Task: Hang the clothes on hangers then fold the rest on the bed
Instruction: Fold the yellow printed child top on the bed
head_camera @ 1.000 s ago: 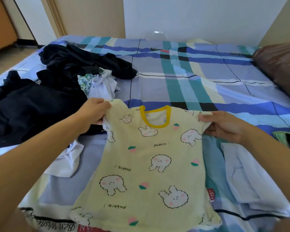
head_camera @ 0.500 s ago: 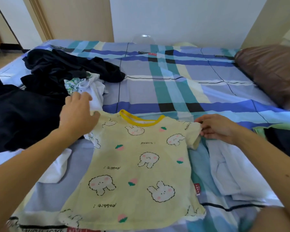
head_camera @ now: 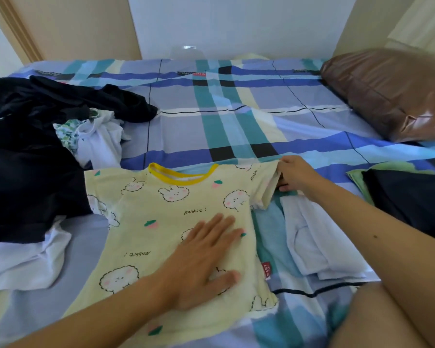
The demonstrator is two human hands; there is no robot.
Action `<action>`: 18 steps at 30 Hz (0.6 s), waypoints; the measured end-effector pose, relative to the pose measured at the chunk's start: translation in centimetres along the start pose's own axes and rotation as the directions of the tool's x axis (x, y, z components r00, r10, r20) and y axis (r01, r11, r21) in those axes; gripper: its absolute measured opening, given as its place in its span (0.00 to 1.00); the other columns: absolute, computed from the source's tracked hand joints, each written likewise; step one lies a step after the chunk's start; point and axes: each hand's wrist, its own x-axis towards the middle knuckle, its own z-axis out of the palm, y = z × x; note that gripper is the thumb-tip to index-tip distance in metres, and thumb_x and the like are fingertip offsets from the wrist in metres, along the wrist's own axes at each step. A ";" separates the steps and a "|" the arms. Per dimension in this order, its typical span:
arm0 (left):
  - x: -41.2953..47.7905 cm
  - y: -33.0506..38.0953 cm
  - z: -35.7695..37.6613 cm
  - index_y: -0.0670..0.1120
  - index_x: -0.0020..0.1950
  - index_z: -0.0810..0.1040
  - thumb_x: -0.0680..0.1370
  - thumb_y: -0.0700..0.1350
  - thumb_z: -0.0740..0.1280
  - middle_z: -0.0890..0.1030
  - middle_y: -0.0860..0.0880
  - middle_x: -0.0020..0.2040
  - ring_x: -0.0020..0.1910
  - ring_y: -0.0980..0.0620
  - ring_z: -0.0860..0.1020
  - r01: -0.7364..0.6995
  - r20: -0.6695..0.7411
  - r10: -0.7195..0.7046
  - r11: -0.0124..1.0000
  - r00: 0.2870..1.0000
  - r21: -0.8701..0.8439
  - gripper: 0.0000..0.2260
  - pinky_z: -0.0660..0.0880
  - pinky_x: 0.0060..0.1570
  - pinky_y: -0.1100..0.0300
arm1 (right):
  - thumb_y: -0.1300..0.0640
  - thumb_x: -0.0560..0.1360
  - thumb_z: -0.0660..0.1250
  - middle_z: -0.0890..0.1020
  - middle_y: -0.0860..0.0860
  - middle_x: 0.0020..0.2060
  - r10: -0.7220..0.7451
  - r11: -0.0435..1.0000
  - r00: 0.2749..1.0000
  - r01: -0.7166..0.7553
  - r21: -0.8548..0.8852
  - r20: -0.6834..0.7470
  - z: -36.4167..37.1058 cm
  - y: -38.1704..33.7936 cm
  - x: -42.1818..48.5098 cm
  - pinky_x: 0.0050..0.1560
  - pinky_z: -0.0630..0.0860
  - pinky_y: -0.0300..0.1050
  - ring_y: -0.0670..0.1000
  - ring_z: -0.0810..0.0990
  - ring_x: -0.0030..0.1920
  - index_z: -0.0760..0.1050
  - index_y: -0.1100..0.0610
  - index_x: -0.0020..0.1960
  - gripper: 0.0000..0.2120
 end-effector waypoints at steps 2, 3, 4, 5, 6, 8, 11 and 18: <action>-0.5 0.6 0.8 0.56 0.83 0.42 0.81 0.69 0.50 0.36 0.55 0.82 0.79 0.55 0.31 -0.020 0.031 0.019 0.999 0.999 0.050 0.35 0.39 0.78 0.47 | 0.54 0.84 0.57 0.84 0.59 0.41 0.070 0.995 0.997 -0.071 0.074 0.018 -0.3 -0.1 -0.5 0.44 0.82 0.50 0.58 0.85 0.39 0.73 0.60 0.50 0.11; -0.7 0.9 0.9 0.55 0.83 0.42 0.80 0.70 0.50 0.36 0.55 0.82 0.79 0.53 0.31 -0.031 0.018 0.030 0.997 0.999 0.071 0.37 0.39 0.78 0.45 | 0.51 0.84 0.57 0.85 0.60 0.40 0.094 0.992 0.994 -0.097 0.078 0.047 -0.4 -0.1 -0.9 0.47 0.82 0.51 0.59 0.86 0.39 0.74 0.60 0.51 0.13; -0.8 1.1 1.1 0.54 0.83 0.43 0.79 0.72 0.51 0.36 0.54 0.82 0.79 0.52 0.31 -0.037 0.011 0.036 0.995 0.999 0.089 0.38 0.39 0.77 0.43 | 0.50 0.84 0.58 0.86 0.61 0.40 0.110 0.991 0.991 -0.115 0.071 0.078 -0.4 -0.1 -1.1 0.51 0.82 0.52 0.60 0.87 0.40 0.75 0.60 0.51 0.14; -0.8 1.2 1.2 0.54 0.83 0.44 0.78 0.74 0.51 0.37 0.53 0.82 0.80 0.51 0.32 -0.041 0.013 0.040 0.994 0.999 0.105 0.41 0.39 0.76 0.42 | 0.51 0.83 0.58 0.86 0.61 0.41 0.114 0.990 0.988 -0.121 0.067 0.101 -0.4 -0.1 -1.3 0.54 0.82 0.53 0.60 0.87 0.42 0.76 0.61 0.49 0.15; -0.9 1.5 1.1 0.53 0.83 0.45 0.75 0.76 0.52 0.38 0.52 0.82 0.80 0.50 0.34 -0.045 0.020 0.043 0.992 0.999 0.122 0.44 0.39 0.76 0.42 | 0.52 0.82 0.57 0.87 0.60 0.42 0.112 0.990 0.987 -0.121 0.068 0.116 -0.4 -0.1 -1.5 0.56 0.81 0.53 0.60 0.87 0.43 0.77 0.61 0.48 0.15; -0.9 2.4 0.6 0.51 0.82 0.54 0.70 0.80 0.53 0.49 0.51 0.83 0.82 0.48 0.45 -0.068 0.024 0.065 0.985 0.998 0.161 0.48 0.46 0.75 0.42 | 0.52 0.80 0.57 0.87 0.58 0.44 0.105 0.987 0.988 -0.118 0.112 0.113 -0.6 -0.3 -1.9 0.58 0.80 0.53 0.60 0.87 0.46 0.79 0.61 0.49 0.16; -1.2 4.2 0.2 0.49 0.62 0.71 0.69 0.76 0.59 0.71 0.52 0.61 0.59 0.48 0.70 -0.139 0.005 0.142 0.959 0.990 0.248 0.35 0.68 0.54 0.50 | 0.48 0.81 0.58 0.88 0.56 0.43 0.110 0.968 0.986 -0.135 0.213 0.126 -1.1 -0.5 -2.2 0.58 0.78 0.53 0.59 0.87 0.47 0.77 0.59 0.41 0.18; -1.3 5.2 -1.3 0.50 0.50 0.73 0.74 0.46 0.62 0.73 0.53 0.44 0.41 0.51 0.72 -0.226 -0.030 0.226 0.974 0.974 0.016 0.07 0.69 0.36 0.57 | 0.46 0.74 0.75 0.87 0.54 0.50 0.029 0.997 0.976 -0.013 -0.076 0.214 -0.2 -0.3 -2.6 0.50 0.79 0.41 0.51 0.83 0.49 0.86 0.59 0.50 0.16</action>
